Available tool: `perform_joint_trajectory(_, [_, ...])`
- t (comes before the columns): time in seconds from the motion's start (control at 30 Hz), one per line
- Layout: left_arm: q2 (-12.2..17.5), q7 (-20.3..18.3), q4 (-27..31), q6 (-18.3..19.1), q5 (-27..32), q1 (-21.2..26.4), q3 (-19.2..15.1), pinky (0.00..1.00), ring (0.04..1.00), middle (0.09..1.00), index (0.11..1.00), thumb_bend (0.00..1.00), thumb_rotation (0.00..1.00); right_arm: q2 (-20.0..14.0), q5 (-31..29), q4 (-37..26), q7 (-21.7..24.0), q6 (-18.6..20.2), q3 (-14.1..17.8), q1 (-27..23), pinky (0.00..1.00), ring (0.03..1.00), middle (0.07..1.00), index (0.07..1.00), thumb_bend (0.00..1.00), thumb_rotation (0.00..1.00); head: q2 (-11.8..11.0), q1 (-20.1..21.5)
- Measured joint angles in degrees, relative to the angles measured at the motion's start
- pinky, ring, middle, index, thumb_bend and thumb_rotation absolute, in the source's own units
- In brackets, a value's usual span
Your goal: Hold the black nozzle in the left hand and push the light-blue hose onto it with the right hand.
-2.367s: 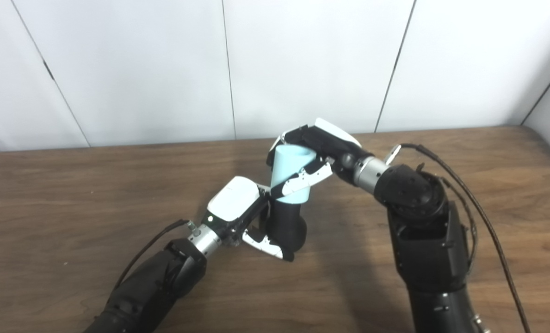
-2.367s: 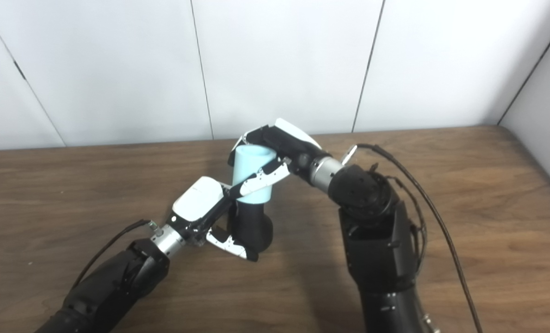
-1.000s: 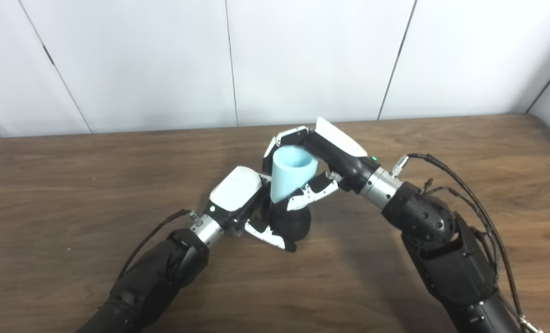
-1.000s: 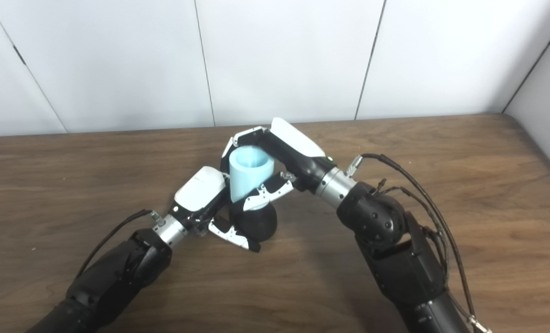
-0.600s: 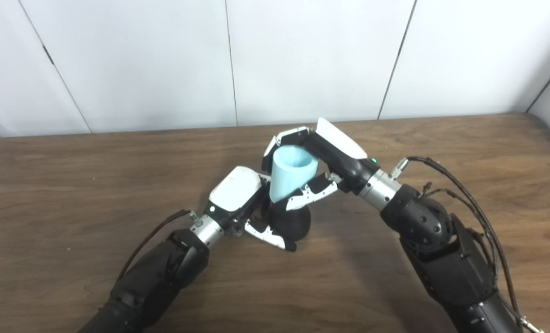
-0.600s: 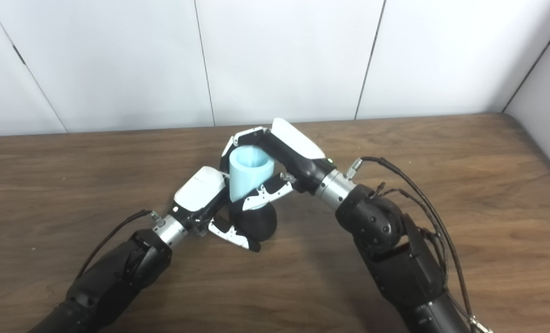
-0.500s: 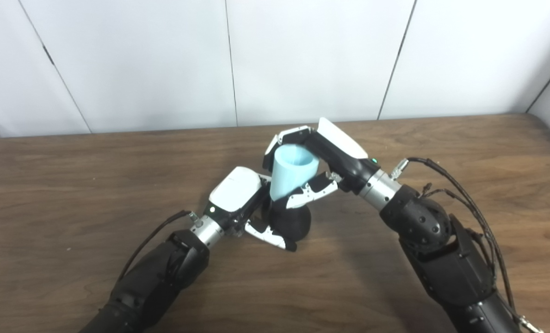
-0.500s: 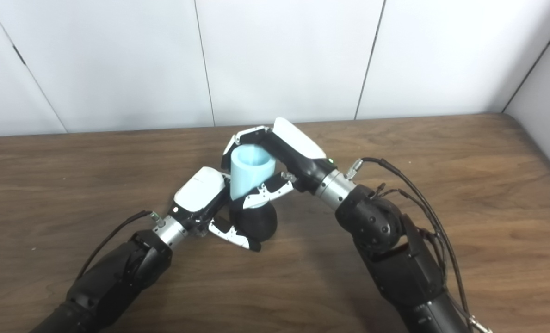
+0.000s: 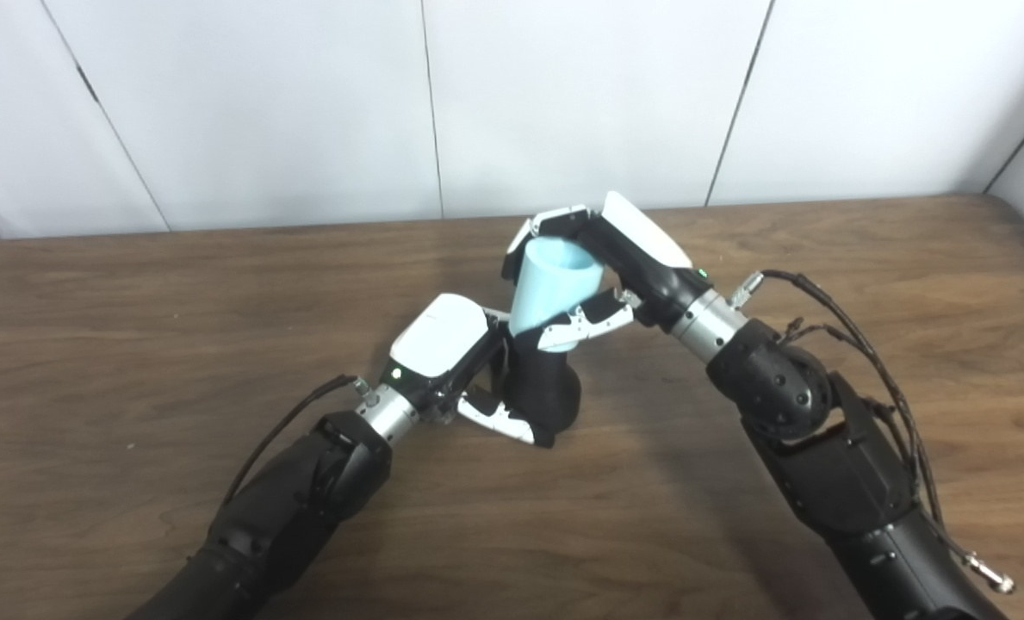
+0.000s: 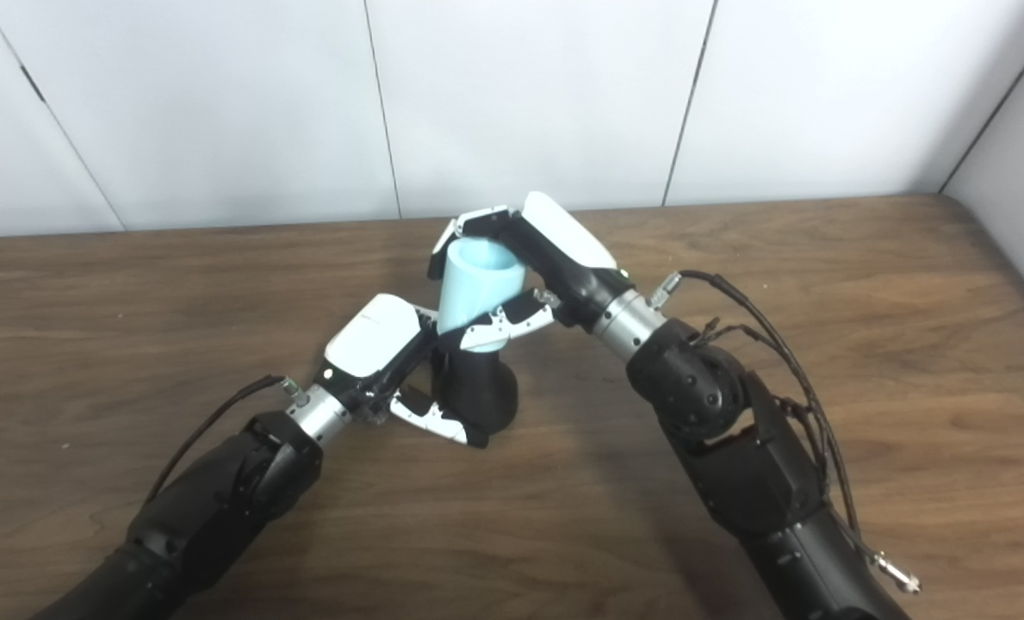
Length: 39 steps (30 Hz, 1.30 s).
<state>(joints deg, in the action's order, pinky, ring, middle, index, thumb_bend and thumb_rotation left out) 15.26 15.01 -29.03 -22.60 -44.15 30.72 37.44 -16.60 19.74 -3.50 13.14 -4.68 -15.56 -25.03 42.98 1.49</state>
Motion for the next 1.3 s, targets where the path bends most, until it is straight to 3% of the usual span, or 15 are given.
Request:
perform_joint_trajectory(0.27, [0.05, 0.0, 0.14, 0.11, 0.21, -0.07, 0.0, 0.32, 0.385, 0.425, 0.519, 0.52, 0.0, -1.68, 0.0, -0.04, -0.03, -0.87, -1.46, -0.65, 0.32, 0.404, 0.491, 0.501, 0.52, 0.0, 0.35, -0.18])
perform_joint_trajectory(0.43, [-0.11, -0.34, 0.52, 0.26, 0.6, -0.01, 0.17, 0.31, 0.386, 0.429, 0.519, 0.52, 0.0, -5.21, 3.62, -0.16, 0.44, -5.03, -5.27, -1.4, 0.34, 0.414, 0.499, 0.491, 0.52, 0.0, 0.44, -0.09])
perform_joint_trajectory(0.8, [-0.2, -0.42, 0.73, 0.25, 1.06, -0.11, 0.22, 0.3, 0.379, 0.424, 0.518, 0.52, 0.0, -6.48, 6.99, -0.1, -0.15, -11.39, -6.09, -2.07, 0.37, 0.446, 0.476, 0.484, 0.52, 0.0, 0.44, -0.09])
perform_joint_trajectory(1.17, [-0.06, -1.46, 1.55, 0.45, 1.37, -0.4, 0.18, 0.31, 0.386, 0.43, 0.519, 0.52, 0.0, -6.28, 7.93, 0.01, -0.82, -11.51, -5.98, -1.73, 0.36, 0.435, 0.488, 0.485, 0.52, 0.0, 0.62, -0.09])
perform_joint_trajectory(1.3, [-0.06, -1.46, 1.55, 0.43, 1.37, -0.43, 0.17, 0.3, 0.379, 0.424, 0.519, 0.52, 0.0, -5.3, 7.79, -0.15, -1.14, -9.3, -5.11, -0.8, 0.33, 0.416, 0.497, 0.491, 0.52, 0.0, 0.62, -0.09])
